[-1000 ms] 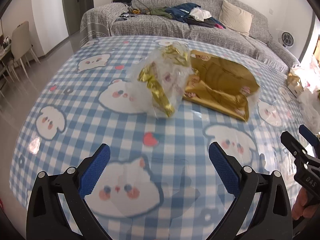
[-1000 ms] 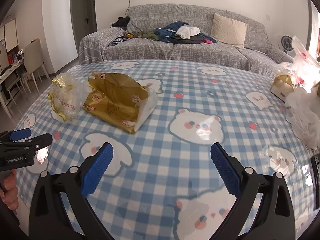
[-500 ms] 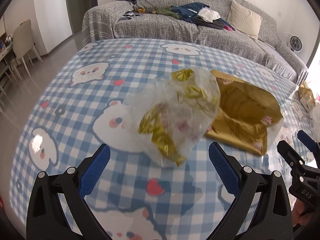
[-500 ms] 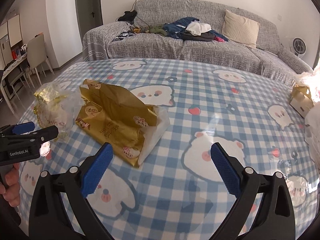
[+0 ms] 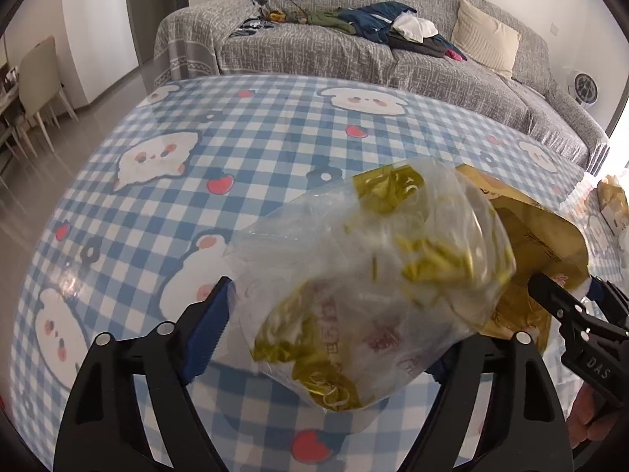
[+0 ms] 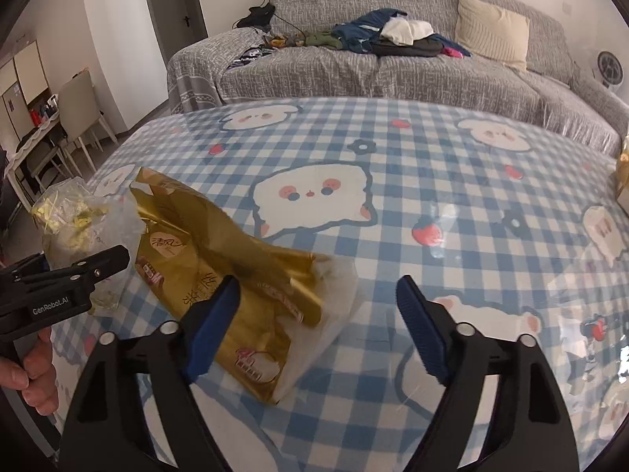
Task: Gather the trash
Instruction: 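Grasp the clear bag of gold wrappers with the left tool while the right tool grasps the gold packet, then lift and carry the clear bag and gold packet with both tools over the bin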
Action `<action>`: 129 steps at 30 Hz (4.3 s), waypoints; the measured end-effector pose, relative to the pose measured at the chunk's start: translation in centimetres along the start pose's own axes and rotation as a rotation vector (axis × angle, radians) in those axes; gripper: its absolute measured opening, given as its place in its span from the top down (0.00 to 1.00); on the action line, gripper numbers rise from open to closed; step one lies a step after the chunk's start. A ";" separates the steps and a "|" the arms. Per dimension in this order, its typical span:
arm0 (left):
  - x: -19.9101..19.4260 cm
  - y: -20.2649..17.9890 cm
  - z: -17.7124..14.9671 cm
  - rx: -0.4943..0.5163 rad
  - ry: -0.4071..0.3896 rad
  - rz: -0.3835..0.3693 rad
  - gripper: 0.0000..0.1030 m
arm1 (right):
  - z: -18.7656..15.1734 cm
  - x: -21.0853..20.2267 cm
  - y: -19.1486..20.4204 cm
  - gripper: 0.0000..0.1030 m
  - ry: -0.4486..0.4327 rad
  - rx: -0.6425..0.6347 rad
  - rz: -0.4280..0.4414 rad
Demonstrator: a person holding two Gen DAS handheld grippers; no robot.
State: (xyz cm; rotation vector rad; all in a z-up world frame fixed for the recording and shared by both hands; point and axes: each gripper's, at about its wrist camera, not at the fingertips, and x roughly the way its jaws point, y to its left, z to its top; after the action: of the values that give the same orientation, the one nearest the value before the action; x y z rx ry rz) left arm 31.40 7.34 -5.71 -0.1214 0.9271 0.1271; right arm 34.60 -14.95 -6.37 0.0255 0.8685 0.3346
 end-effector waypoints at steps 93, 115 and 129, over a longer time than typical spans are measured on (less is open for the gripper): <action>-16.0 -2.7 -14.9 0.095 -0.022 -0.078 0.71 | -13.2 -19.9 -0.8 0.73 -0.101 0.043 -0.233; -22.3 -1.1 -20.6 0.077 -0.053 -0.127 0.71 | -19.1 -27.0 1.7 0.73 -0.160 0.018 -0.213; -25.0 0.0 -25.4 0.069 -0.063 -0.152 0.71 | -22.9 -29.7 3.8 0.73 -0.176 -0.019 -0.208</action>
State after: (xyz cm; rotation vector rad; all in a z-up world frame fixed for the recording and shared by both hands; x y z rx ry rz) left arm -3.46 1.89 -0.67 -0.1224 0.8551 -0.0419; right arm -1.43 -22.76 1.45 -0.0518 0.6867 0.1434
